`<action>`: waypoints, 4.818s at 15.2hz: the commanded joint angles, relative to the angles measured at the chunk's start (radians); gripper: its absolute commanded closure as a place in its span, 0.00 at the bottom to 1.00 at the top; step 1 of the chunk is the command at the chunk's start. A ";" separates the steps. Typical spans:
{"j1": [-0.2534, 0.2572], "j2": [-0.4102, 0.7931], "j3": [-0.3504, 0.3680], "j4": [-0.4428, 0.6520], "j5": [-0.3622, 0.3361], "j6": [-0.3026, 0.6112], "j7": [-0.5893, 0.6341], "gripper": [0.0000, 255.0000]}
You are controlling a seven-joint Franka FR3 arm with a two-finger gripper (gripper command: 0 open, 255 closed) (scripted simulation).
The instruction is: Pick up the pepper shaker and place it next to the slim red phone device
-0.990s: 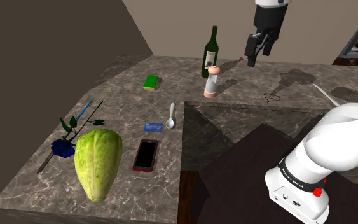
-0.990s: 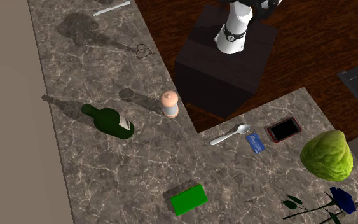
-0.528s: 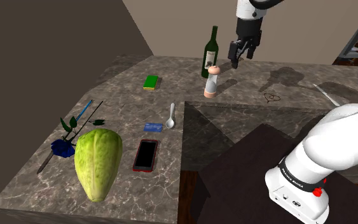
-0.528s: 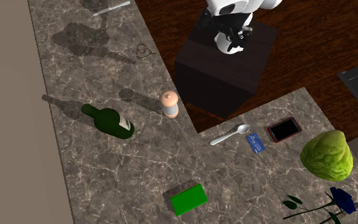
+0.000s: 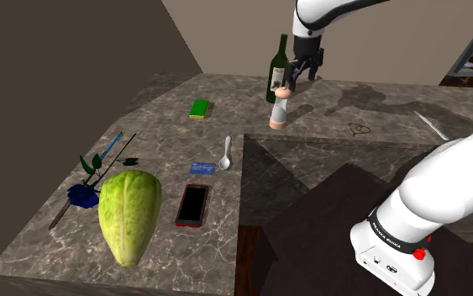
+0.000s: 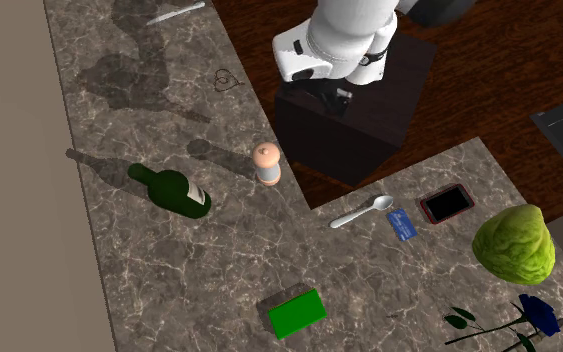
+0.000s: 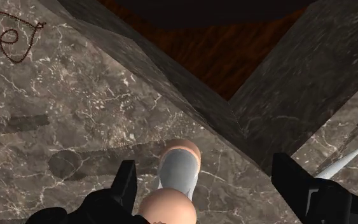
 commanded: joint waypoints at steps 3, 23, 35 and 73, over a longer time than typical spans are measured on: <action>-0.017 0.151 -0.017 0.080 -0.008 0.082 0.010 0.00; -0.042 0.359 -0.042 0.140 -0.017 0.243 0.020 0.00; -0.041 0.347 -0.042 0.154 -0.015 0.218 0.016 1.00; -0.035 0.287 -0.035 0.597 0.009 -0.281 -0.053 1.00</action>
